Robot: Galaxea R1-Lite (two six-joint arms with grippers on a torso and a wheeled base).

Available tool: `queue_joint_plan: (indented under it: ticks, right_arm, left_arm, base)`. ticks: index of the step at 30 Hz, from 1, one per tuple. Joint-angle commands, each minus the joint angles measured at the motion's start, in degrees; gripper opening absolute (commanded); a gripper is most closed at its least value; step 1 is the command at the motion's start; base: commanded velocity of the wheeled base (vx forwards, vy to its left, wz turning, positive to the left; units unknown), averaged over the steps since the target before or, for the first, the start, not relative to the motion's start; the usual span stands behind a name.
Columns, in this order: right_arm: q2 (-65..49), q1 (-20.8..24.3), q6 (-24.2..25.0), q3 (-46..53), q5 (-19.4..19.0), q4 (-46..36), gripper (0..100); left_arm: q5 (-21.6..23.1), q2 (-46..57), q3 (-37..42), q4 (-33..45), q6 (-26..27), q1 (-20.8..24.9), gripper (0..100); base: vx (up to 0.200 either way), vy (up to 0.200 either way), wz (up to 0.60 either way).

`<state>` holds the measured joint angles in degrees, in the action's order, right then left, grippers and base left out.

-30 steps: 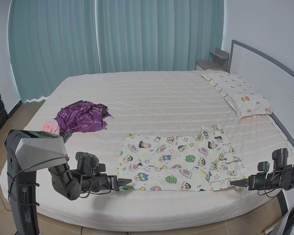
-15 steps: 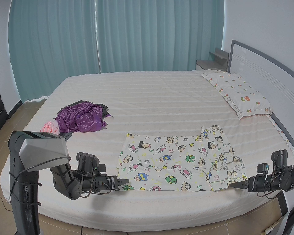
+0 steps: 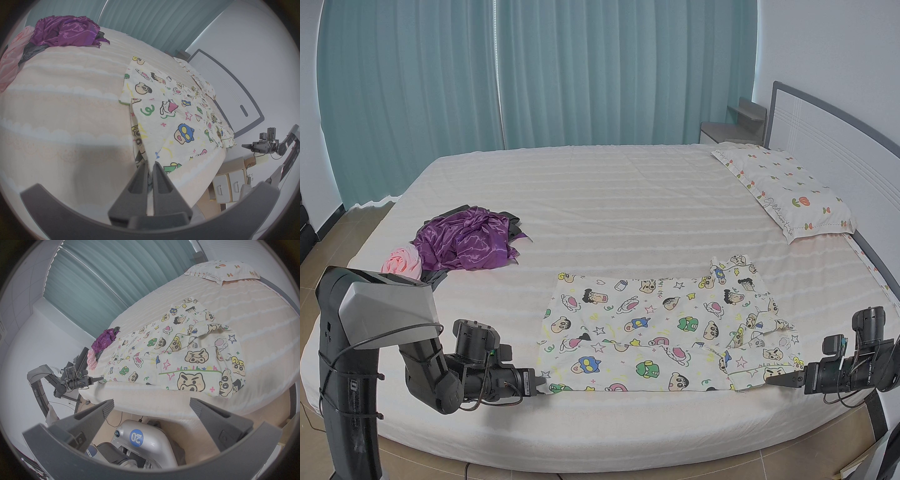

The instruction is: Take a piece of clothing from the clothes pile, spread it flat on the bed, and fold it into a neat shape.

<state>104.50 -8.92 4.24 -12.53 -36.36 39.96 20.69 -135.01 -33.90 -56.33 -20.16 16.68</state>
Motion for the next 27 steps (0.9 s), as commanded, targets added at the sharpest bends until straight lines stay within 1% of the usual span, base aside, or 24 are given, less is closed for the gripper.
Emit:
queue_joint_plan:
  ticks: [1,7,9,10,12,19,21,22,23,24,27]
  right_arm:
    - [0.53,0.13,-0.02,0.14,-0.02,-0.06,100]
    - [0.44,0.22,-0.02,0.49,-0.02,0.03,100]
    - [0.44,0.22,-0.02,0.49,-0.02,0.03,100]
    - [0.44,0.22,-0.02,0.49,-0.02,0.03,100]
    - [0.44,0.22,-0.11,0.49,-0.02,0.03,100]
    - [0.53,0.66,-0.11,0.75,-0.02,0.03,100]
    - [0.44,0.66,-0.2,0.75,-0.02,0.03,100]
    - [0.44,0.66,-0.2,0.75,-0.02,0.03,100]
    - [0.44,0.66,-0.2,0.75,-0.02,0.03,100]
    - [0.44,0.66,-0.2,0.75,-0.02,0.03,100]
    - [0.44,0.66,-0.2,0.75,-0.02,0.03,100]
  left_arm:
    - [-0.03,1.86,2.26,-0.09,0.04,0.2,0]
    - [-0.12,2.47,3.76,-0.36,0.12,0.37,0]
    - [-1.7,2.3,3.05,-0.36,0.04,0.29,0]
    - [-2.58,2.12,2.79,-0.36,0.04,0.37,100]
    - [-3.72,1.94,2.26,-0.36,0.04,0.37,100]
    - [-3.46,1.94,0.33,-1.06,-0.93,0.29,100]
    - [-3.46,1.94,-0.38,-2.11,-2.6,0.37,100]
    - [-3.46,1.94,-0.38,-2.11,-2.6,0.37,100]
    - [-3.46,1.94,-1.17,-3.26,-4.89,0.64,100]
    - [-3.46,1.94,-1.61,-3.78,-5.85,0.73,100]
    - [-3.29,1.42,-2.57,-4.05,-6.91,0.99,100]
  base:
    - [0.0,0.0,0.0]
    - [0.0,0.0,0.0]
    - [0.0,0.0,0.0]
    - [0.0,0.0,0.0]
    - [0.0,0.0,0.0]
    - [0.0,0.0,0.0]
    - [0.0,0.0,0.0]
    - [0.0,0.0,0.0]
    - [0.0,0.0,0.0]
    - [0.0,0.0,0.0]
    - [0.0,0.0,0.0]
